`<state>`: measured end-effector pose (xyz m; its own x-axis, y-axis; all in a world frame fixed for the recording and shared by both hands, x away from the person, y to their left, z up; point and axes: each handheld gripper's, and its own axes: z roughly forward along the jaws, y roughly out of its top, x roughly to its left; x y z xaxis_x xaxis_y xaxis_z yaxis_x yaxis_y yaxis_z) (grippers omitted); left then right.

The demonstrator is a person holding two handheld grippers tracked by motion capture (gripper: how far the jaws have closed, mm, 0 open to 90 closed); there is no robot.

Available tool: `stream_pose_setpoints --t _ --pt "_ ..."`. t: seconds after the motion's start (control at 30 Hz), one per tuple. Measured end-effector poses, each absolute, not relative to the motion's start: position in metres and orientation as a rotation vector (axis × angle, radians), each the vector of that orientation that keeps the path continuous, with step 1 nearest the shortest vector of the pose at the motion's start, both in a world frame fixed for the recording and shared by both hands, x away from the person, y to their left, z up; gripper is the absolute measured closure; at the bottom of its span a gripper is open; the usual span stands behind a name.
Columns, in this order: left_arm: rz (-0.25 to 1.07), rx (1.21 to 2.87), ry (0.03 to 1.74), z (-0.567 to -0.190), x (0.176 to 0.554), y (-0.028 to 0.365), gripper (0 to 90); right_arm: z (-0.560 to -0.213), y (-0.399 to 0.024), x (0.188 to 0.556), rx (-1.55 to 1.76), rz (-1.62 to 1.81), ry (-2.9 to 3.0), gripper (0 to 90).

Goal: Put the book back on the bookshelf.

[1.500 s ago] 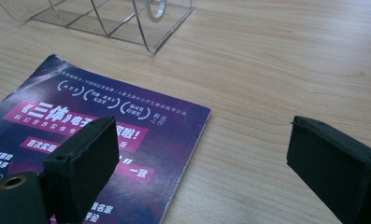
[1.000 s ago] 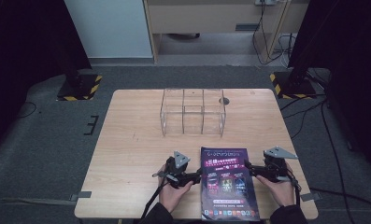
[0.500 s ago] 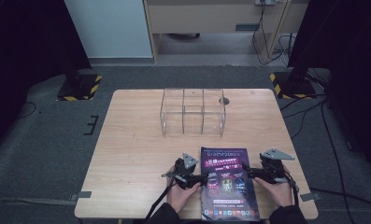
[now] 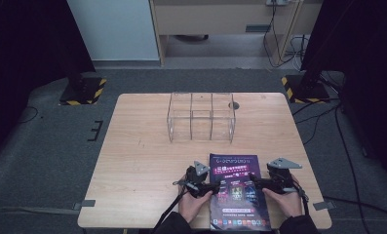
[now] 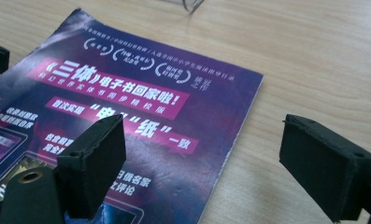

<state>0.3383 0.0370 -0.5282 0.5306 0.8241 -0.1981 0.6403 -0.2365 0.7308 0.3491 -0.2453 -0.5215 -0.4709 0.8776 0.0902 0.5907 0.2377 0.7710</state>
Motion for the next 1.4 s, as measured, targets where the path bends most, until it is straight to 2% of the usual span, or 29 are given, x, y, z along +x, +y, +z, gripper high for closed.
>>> stream_pose_setpoints --t 0.53,0.97,1.4 --pt "0.294 1.939 1.199 -0.532 0.339 0.028 34.6 -0.534 -0.237 0.347 1.372 1.070 2.213 16.6" --pt "0.296 1.924 1.213 -0.533 0.340 0.027 33.7 -0.537 -0.235 0.346 1.354 1.105 2.211 18.8" --pt "0.275 1.825 1.275 -0.535 0.339 0.026 34.4 -0.537 -0.233 0.345 1.362 1.104 2.202 19.6"
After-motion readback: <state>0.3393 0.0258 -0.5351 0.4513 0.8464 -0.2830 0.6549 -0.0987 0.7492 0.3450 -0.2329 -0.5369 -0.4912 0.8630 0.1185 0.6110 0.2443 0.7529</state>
